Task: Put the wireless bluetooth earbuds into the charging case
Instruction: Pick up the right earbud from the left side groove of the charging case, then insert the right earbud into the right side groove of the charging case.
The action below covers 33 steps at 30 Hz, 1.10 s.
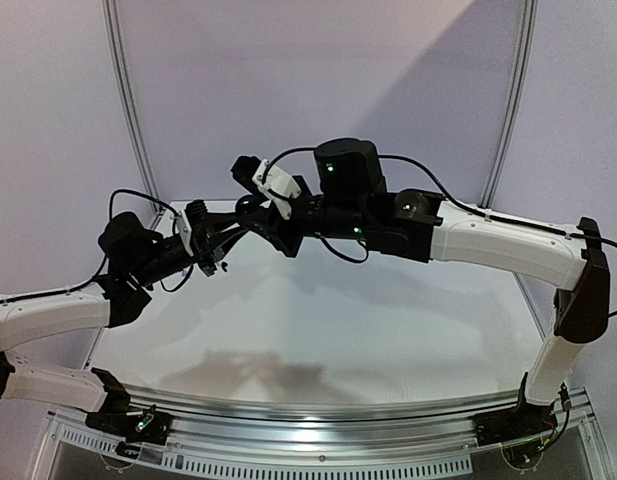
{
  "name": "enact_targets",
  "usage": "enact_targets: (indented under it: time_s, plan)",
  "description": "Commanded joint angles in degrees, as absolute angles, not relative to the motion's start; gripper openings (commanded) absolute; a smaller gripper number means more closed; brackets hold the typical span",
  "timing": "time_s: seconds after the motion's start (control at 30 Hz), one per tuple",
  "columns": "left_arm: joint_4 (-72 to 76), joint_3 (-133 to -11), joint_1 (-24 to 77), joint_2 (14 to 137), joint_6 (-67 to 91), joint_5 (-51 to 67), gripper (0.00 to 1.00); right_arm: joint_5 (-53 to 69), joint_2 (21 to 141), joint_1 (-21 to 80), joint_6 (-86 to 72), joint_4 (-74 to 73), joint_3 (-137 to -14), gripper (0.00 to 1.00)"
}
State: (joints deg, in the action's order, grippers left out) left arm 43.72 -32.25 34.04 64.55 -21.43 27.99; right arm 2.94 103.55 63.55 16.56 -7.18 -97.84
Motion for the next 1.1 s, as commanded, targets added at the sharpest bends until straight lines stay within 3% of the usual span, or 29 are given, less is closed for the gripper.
enact_targets:
  time_s: [0.0, 0.43, 0.57, 0.7, 1.07]
  plan:
    - [44.7, -33.7, 34.8, 64.2, -21.1, 29.9, 0.00, 3.0, 101.5, 63.1, 15.9, -6.6, -97.2, 0.28]
    - [40.0, -34.4, 34.8, 63.1, -13.5, 29.8, 0.00, 8.1, 95.3, 61.7, 9.7, -1.1, -95.6, 0.35]
    - [39.3, -34.6, 34.7, 63.0, -12.1, 29.4, 0.00, 9.7, 95.4, 61.6, 9.3, -2.3, -95.8, 0.22]
    - [38.0, -35.1, 34.5, 62.7, -9.3, 29.4, 0.00, 11.6, 96.6, 61.6, 8.8, -4.1, -96.0, 0.16]
    - [36.0, -36.4, 33.5, 62.8, -2.7, 36.7, 0.00, 13.8, 100.5, 61.7, 9.1, -9.5, -98.1, 0.15]
